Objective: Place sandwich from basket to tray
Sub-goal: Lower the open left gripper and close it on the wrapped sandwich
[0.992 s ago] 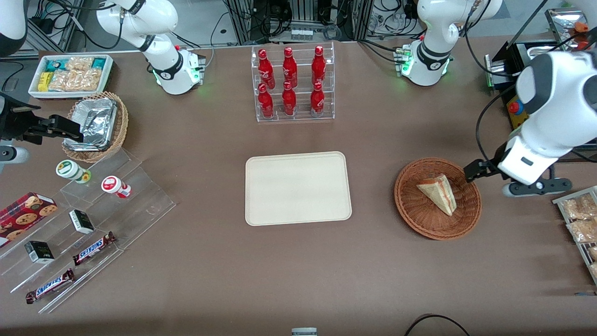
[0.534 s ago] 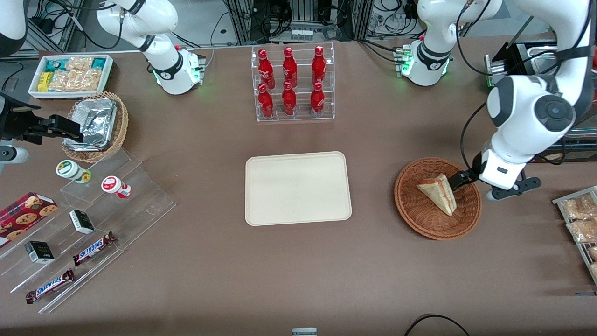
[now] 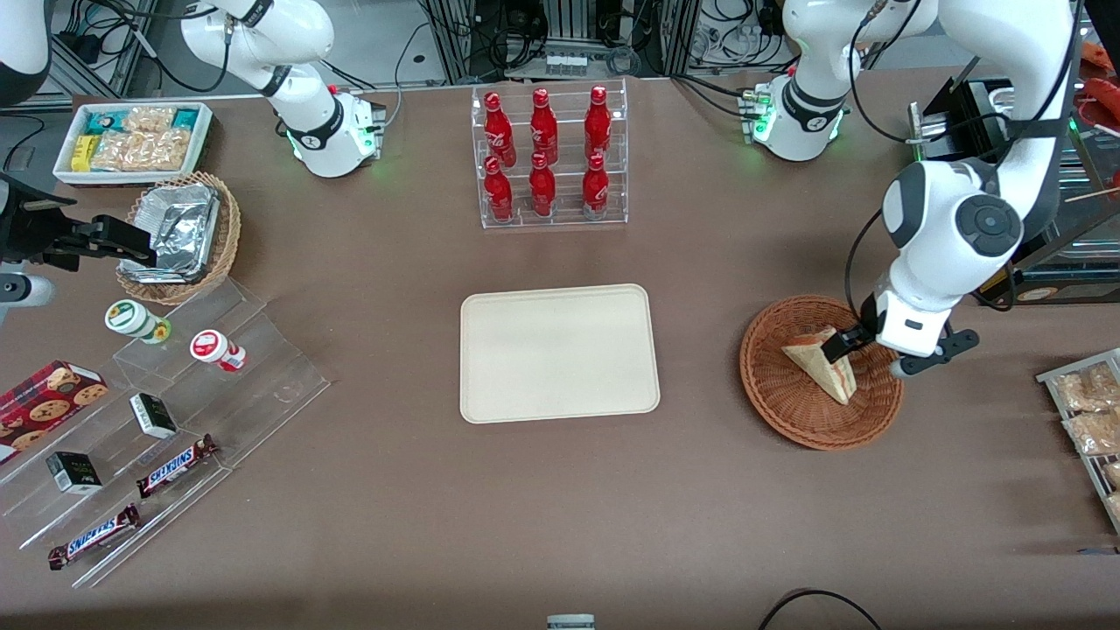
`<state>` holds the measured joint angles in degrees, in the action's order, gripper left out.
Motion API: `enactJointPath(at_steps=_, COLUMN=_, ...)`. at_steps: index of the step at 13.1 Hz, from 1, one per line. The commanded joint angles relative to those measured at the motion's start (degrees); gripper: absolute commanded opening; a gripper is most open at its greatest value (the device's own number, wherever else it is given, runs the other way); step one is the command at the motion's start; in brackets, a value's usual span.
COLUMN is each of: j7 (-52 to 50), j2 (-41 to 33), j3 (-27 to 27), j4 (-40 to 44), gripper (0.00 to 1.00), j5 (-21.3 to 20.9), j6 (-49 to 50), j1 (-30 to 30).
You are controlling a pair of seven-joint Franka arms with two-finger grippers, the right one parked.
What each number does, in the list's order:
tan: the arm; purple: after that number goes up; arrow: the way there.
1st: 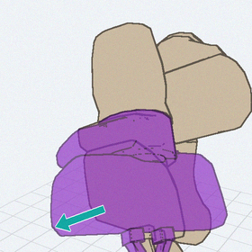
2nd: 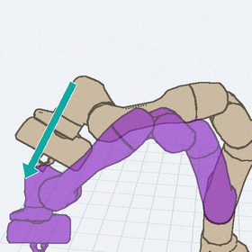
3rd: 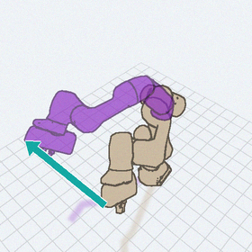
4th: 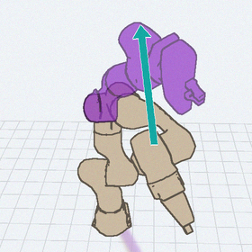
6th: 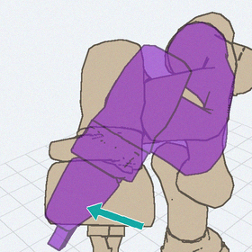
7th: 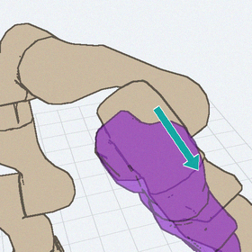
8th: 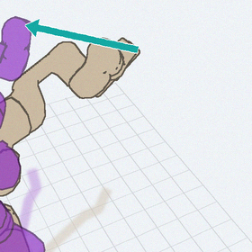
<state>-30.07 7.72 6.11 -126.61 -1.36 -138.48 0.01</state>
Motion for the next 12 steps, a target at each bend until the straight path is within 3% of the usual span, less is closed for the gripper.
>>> enactJointPath(at_steps=1, j7=-1.6, j2=0.9, j3=0.2, j4=-1.6, gripper=1.00, j5=-0.1, j6=-3.1, j1=-0.6)
enactJointPath(at_steps=5, j7=-1.6, j2=0.6, j3=0.1, j4=-3.6, gripper=1.00, j5=-0.2, j6=-4.1, j1=-0.7)
enactJointPath(at_steps=12, j7=-1.6, j2=3.2, j3=0.0, j4=-9.7, gripper=1.00, j5=-0.2, j6=-14.0, j1=-0.4)
